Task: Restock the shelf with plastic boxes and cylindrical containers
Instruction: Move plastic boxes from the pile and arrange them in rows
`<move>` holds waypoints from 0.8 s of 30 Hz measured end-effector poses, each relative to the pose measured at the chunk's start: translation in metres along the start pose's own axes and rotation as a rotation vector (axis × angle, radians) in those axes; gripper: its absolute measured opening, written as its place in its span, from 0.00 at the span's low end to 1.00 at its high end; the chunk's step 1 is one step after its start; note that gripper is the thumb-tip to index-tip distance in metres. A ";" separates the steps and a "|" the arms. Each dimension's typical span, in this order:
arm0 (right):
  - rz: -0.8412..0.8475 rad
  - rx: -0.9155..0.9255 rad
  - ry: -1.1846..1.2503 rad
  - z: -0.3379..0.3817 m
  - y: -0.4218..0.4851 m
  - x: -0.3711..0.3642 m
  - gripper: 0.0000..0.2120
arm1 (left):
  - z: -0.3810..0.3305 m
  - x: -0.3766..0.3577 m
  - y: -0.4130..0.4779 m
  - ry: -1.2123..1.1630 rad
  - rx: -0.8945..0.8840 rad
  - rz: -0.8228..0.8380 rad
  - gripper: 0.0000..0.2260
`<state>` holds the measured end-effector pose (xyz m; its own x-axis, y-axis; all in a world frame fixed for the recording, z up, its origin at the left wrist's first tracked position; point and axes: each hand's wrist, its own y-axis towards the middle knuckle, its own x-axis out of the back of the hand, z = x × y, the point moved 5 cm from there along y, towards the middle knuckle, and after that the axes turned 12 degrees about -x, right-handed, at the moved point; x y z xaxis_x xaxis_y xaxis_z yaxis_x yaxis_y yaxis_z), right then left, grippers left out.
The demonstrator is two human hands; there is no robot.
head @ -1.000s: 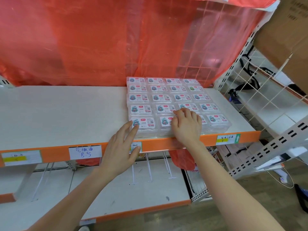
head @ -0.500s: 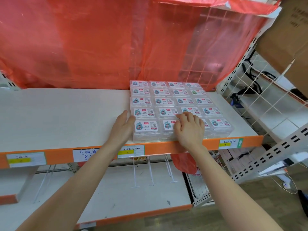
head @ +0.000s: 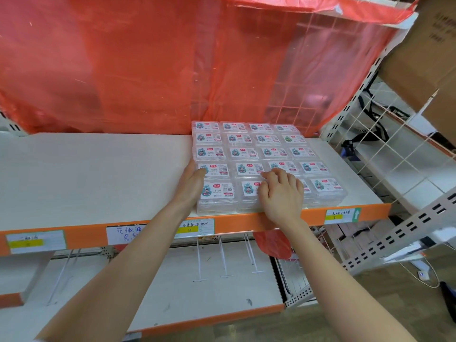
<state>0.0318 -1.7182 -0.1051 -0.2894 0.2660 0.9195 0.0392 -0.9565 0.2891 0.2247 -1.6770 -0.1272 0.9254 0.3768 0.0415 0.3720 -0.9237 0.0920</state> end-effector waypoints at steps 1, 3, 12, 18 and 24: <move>0.001 0.003 -0.004 0.000 0.000 0.000 0.38 | 0.000 0.000 0.000 -0.003 0.003 0.002 0.15; 0.007 0.006 -0.008 0.000 0.001 0.000 0.36 | 0.001 0.000 0.001 0.002 0.000 0.011 0.15; 0.160 0.031 -0.003 0.002 0.008 0.005 0.18 | -0.010 0.017 0.000 0.211 -0.057 -0.014 0.18; 0.116 0.129 -0.040 0.047 0.013 0.022 0.19 | -0.025 0.065 -0.016 0.605 -0.124 -0.032 0.21; 0.202 0.373 0.007 0.134 -0.019 0.002 0.19 | -0.030 0.127 -0.047 0.907 -0.117 -0.057 0.21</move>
<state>0.1586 -1.6836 -0.0731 -0.2471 0.0759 0.9660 0.4385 -0.8803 0.1813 0.3224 -1.5838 -0.0964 0.4752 0.3776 0.7947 0.3596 -0.9077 0.2163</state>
